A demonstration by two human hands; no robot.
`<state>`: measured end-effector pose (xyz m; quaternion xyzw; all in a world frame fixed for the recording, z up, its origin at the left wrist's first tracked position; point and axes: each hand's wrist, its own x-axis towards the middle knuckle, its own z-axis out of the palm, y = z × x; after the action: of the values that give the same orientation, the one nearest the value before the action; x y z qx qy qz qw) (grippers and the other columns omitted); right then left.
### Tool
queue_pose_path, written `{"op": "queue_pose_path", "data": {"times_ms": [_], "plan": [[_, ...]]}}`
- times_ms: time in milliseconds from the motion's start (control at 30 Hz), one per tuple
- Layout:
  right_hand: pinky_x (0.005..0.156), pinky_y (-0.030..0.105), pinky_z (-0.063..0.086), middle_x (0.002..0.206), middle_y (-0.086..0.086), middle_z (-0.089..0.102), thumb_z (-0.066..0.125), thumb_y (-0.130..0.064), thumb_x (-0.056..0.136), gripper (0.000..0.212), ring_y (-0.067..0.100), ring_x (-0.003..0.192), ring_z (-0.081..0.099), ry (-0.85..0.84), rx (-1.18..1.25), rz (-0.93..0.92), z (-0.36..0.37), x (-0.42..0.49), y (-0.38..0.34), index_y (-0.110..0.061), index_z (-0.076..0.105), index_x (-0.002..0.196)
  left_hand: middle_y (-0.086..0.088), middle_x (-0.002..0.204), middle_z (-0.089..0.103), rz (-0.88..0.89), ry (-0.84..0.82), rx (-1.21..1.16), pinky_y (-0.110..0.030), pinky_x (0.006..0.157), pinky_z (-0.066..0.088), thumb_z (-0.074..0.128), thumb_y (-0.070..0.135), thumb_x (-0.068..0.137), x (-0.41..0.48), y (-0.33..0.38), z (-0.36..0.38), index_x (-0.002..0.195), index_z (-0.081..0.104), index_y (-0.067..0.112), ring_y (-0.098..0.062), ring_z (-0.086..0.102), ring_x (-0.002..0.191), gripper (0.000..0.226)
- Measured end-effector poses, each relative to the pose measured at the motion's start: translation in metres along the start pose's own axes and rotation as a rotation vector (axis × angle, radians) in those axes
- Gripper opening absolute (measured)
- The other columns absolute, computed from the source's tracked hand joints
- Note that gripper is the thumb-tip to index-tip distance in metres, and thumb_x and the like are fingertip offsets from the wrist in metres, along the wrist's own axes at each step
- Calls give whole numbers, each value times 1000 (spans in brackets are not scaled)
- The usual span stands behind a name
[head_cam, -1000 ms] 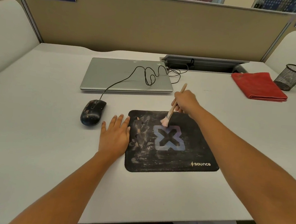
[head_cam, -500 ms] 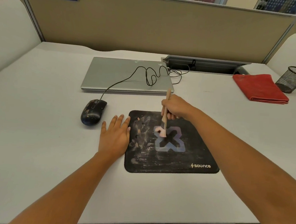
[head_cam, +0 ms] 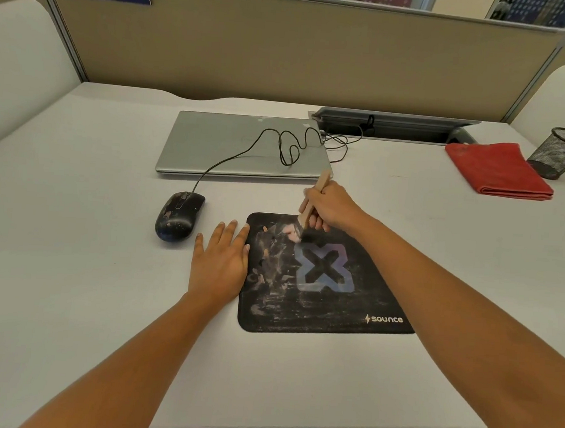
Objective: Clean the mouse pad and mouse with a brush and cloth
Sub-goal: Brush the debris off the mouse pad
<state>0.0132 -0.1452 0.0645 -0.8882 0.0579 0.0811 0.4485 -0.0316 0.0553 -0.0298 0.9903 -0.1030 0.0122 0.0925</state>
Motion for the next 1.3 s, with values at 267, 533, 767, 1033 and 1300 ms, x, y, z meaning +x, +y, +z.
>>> {"op": "queue_pose_path", "data": {"times_ms": [267,533,767,1033,1300], "plan": [[37,11,41,55,3,57,37,-28,99,40,9,42,50,214,88,17,-7,1,-1,-3,62,81,2,157,10,-2,-2,1,-44,116,1,14,40,99,0,1,0,148,10,26,-18,4,145,51],[36,10,40,58,2,57,35,-26,99,39,3,37,51,94,61,-23,14,-1,0,-4,63,85,2,157,9,-2,-8,18,-44,116,0,13,40,99,0,1,-1,148,9,26,-18,3,145,51],[33,12,35,40,-3,56,36,-20,97,38,4,28,45,-166,-22,50,15,-12,-9,-2,57,71,2,157,9,-6,-9,18,-44,116,0,13,40,99,0,1,0,148,9,27,-19,3,145,51],[57,18,44,69,1,55,36,-29,99,38,7,56,50,211,91,-46,21,-2,-1,-2,64,93,2,157,7,-12,-20,26,-44,116,-1,12,41,98,0,1,-1,148,7,27,-19,2,145,52],[33,12,34,33,-4,51,36,-19,98,42,4,26,41,-203,-29,68,0,-16,1,-2,61,69,2,157,10,-8,-3,12,-44,116,1,13,40,99,0,0,0,148,9,27,-18,4,145,51]]}}
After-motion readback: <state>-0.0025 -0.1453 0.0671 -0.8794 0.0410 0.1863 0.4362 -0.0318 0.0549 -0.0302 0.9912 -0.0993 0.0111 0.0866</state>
